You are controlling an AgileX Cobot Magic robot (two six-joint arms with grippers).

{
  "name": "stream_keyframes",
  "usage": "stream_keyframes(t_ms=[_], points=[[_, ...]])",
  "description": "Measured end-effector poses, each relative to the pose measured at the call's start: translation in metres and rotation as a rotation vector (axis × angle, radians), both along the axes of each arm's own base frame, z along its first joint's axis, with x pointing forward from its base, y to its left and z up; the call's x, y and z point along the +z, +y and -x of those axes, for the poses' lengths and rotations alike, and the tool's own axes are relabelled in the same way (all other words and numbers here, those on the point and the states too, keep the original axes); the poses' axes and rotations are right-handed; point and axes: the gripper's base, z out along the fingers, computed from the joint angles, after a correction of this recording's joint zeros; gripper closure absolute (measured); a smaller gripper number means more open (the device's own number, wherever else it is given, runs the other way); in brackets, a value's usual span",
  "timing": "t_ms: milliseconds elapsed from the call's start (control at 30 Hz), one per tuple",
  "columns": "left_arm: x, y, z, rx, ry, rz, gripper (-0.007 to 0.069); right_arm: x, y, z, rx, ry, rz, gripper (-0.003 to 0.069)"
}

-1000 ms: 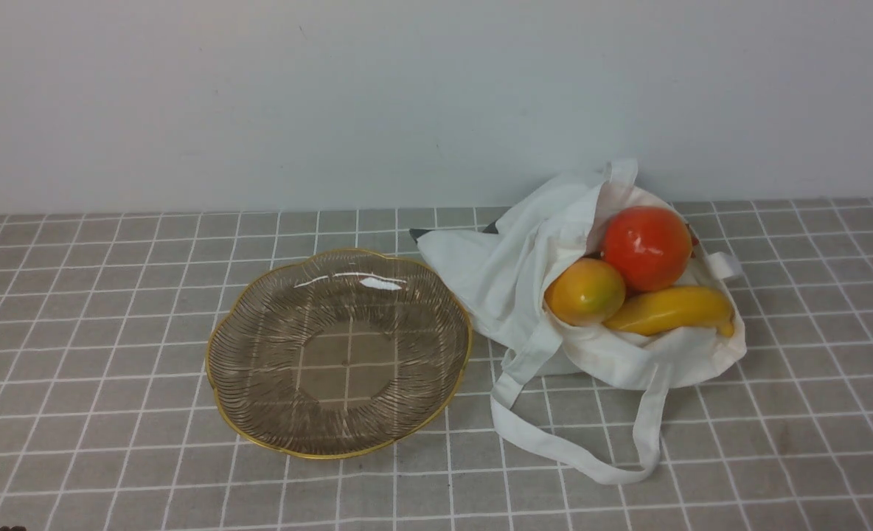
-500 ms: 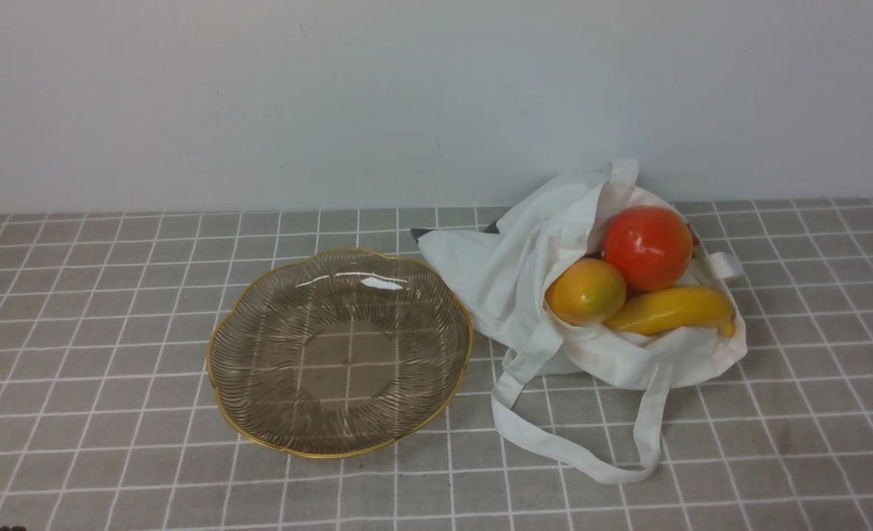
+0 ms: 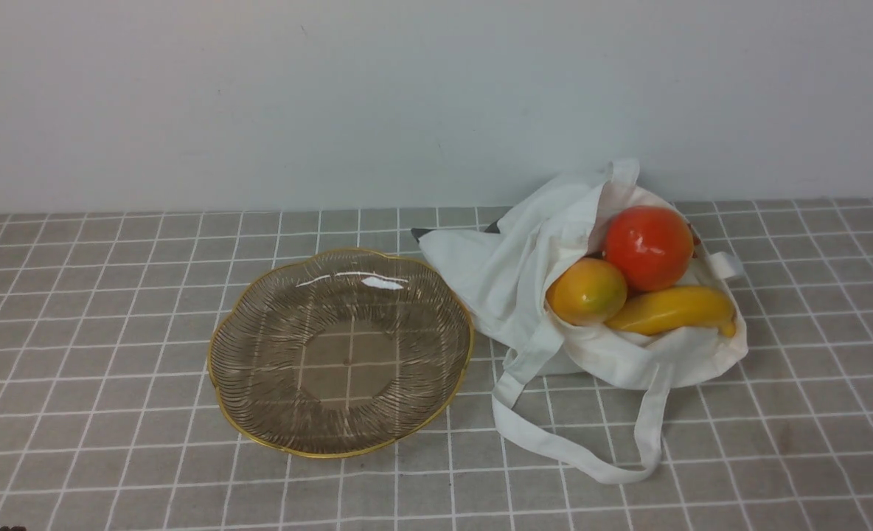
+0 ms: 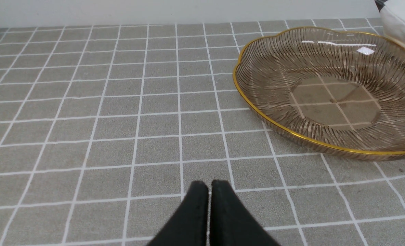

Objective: Take the fruit out of the bag on the grey coffee tablecloth and place them on the plate.
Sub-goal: 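Reach into the cloth bag and grasp a fruit with the right gripper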

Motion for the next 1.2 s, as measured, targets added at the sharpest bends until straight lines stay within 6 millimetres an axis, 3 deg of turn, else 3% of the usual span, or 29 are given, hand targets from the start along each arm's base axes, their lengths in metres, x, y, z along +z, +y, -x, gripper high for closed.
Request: stream_keyframes(t_ms=[67, 133, 333, 433, 500, 667, 733, 800, 867, 900, 967, 1000, 1200], points=[[0.0, 0.0, 0.0, 0.0, 0.0, 0.0, 0.0632, 0.01, 0.0, 0.0, -0.004, -0.086, -0.182, 0.0673], [0.0, 0.0, 0.0, 0.0, 0.0, 0.0, 0.0632, 0.014, -0.001, 0.0, -0.008, -0.124, -0.251, 0.0673], [0.0, 0.0, 0.0, 0.0, 0.0, 0.0, 0.0632, 0.016, -0.001, 0.0, -0.011, -0.146, -0.269, 0.0673], [0.0, 0.0, 0.0, 0.0, 0.0, 0.0, 0.0632, 0.02, -0.002, 0.0, -0.014, -0.17, -0.365, 0.0673], [0.0, 0.0, 0.0, 0.0, 0.0, 0.0, 0.0632, 0.032, -0.002, 0.002, -0.007, -0.199, -0.393, 0.0673], [0.0, 0.0, 0.0, 0.0, 0.0, 0.0, 0.0632, 0.135, -0.003, 0.019, 0.015, -0.396, -0.195, 0.0673], [0.0, 0.0, 0.0, 0.0, 0.0, 0.0, 0.0632, 0.152, -0.001, 0.013, 0.016, -0.341, -0.129, 0.0673], [0.0, 0.0, 0.0, 0.0, 0.0, 0.0, 0.0632, 0.181, 0.003, -0.007, 0.028, -0.195, -0.007, 0.0673], [0.0, 0.0, 0.0, 0.0, 0.0, 0.0, 0.0632, 0.189, 0.007, -0.028, 0.048, -0.046, 0.061, 0.0673], [0.0, 0.0, 0.0, 0.0, 0.0, 0.0, 0.0632, 0.189, 0.01, -0.049, 0.071, 0.096, 0.125, 0.0673], [0.0, 0.0, 0.0, 0.0, 0.0, 0.0, 0.0632, 0.192, 0.013, -0.067, 0.094, 0.194, 0.177, 0.0673], [0.0, 0.0, 0.0, 0.0, 0.0, 0.0, 0.0632, 0.189, 0.017, -0.095, 0.131, 0.331, 0.242, 0.0672], [0.0, 0.0, 0.0, 0.0, 0.0, 0.0, 0.0632, 0.187, 0.027, -0.179, 0.19, 0.506, 0.334, 0.0665]])
